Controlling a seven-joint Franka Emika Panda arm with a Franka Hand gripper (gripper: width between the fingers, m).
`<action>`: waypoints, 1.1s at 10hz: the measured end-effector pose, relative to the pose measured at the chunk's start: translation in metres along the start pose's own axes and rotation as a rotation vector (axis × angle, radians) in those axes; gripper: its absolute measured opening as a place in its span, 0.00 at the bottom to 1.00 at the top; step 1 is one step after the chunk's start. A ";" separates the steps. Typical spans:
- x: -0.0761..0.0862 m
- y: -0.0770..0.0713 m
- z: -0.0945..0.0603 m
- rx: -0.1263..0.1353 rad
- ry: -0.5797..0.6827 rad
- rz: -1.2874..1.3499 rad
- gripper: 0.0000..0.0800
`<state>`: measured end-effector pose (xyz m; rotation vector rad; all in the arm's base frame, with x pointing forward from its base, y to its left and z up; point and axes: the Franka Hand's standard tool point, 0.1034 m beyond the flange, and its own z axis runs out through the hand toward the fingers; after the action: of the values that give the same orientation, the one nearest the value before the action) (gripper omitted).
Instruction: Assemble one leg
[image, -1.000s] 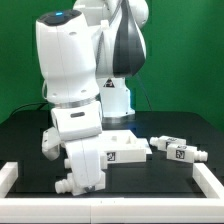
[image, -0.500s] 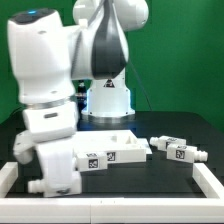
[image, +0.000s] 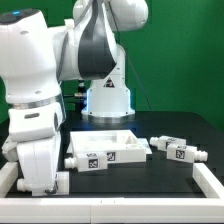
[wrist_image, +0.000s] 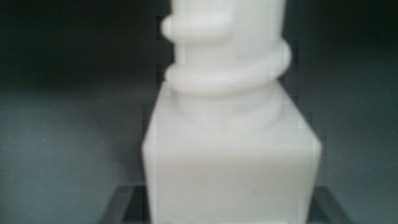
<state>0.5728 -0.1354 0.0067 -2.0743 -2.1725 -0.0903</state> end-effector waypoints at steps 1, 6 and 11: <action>0.002 0.001 -0.003 -0.005 -0.003 0.027 0.67; 0.020 -0.041 -0.063 -0.069 -0.067 0.150 0.81; 0.022 -0.050 -0.063 -0.050 -0.076 -0.077 0.81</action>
Offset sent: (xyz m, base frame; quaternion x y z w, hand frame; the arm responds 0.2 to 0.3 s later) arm -0.0259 0.0023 0.0478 -0.0208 -0.0183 0.0966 0.9949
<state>0.5260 -0.1249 0.0741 -2.0526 -2.3179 -0.0757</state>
